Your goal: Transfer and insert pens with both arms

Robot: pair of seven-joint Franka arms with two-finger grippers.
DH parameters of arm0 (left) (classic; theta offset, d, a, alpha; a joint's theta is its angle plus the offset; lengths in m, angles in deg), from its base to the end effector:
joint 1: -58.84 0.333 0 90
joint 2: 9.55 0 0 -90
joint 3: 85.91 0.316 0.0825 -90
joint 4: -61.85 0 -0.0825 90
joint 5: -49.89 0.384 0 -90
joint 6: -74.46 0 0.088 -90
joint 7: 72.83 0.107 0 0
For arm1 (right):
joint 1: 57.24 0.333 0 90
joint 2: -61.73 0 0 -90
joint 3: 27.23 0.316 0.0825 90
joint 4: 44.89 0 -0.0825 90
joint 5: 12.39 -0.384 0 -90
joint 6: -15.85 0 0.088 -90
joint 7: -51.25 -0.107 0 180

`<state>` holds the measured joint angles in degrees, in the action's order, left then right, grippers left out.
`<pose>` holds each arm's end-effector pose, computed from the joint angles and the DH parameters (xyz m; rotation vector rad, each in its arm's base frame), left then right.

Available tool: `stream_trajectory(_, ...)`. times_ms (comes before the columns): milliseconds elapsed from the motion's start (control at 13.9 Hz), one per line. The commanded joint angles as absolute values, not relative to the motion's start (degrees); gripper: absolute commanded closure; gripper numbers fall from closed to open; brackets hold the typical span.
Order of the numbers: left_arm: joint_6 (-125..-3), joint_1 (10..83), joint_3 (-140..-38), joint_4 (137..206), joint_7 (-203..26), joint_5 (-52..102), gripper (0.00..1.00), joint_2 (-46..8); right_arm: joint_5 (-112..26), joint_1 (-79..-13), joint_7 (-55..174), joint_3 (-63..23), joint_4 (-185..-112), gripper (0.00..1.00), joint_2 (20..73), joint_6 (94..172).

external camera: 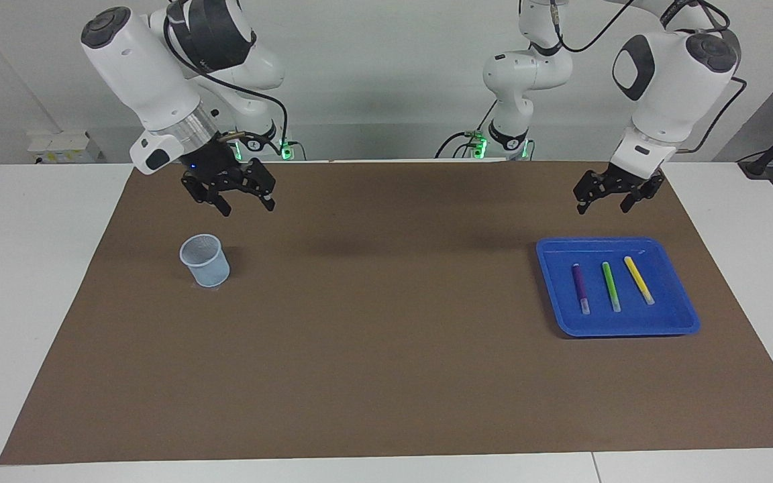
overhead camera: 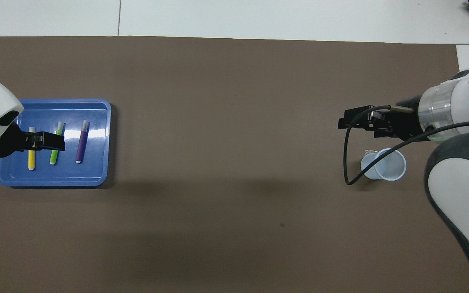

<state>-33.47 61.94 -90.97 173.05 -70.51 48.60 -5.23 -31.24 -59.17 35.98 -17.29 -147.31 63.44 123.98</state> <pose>0.5395 -0.0212 0.5162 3.1249 -0.1059 0.0283 0.5586 0.1040 0.5698 -2.7919 0.2932 -0.0881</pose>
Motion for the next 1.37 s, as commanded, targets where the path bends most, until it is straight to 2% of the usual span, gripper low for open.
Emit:
stream_trajectory(0,-39.1,62.2,-90.8,175.5,-68.1,48.1,0.00,-7.4,-36.6,-59.6,29.1,-14.8,-150.1,0.00,64.2,128.2)
stream_trajectory(288,-44.0,62.3,-90.7,176.5,-67.9,48.1,0.00,-11.2,-42.4,-59.6,23.7,-13.7,-150.8,0.00,64.2,132.1)
stream_trajectory(503,-49.4,63.2,-90.8,178.7,-67.9,48.1,0.00,-12.7,-48.8,-59.5,23.5,-12.1,-152.5,0.00,63.9,137.9)
stream_trajectory(647,-51.2,63.5,-90.8,178.7,-67.7,48.1,0.01,-14.7,-50.4,-56.2,23.6,-11.8,-153.3,0.00,63.7,140.4)
stream_trajectory(1006,-57.5,63.5,-90.8,178.3,-67.4,48.1,0.03,-20.6,-49.8,-51.5,23.9,-11.9,-154.0,0.00,64.5,138.3)
stream_trajectory(1294,-60.2,63.8,-90.8,178.1,-66.4,48.1,0.05,-23.6,-49.6,-51.8,29.8,-12.0,-153.8,0.00,64.7,133.8)
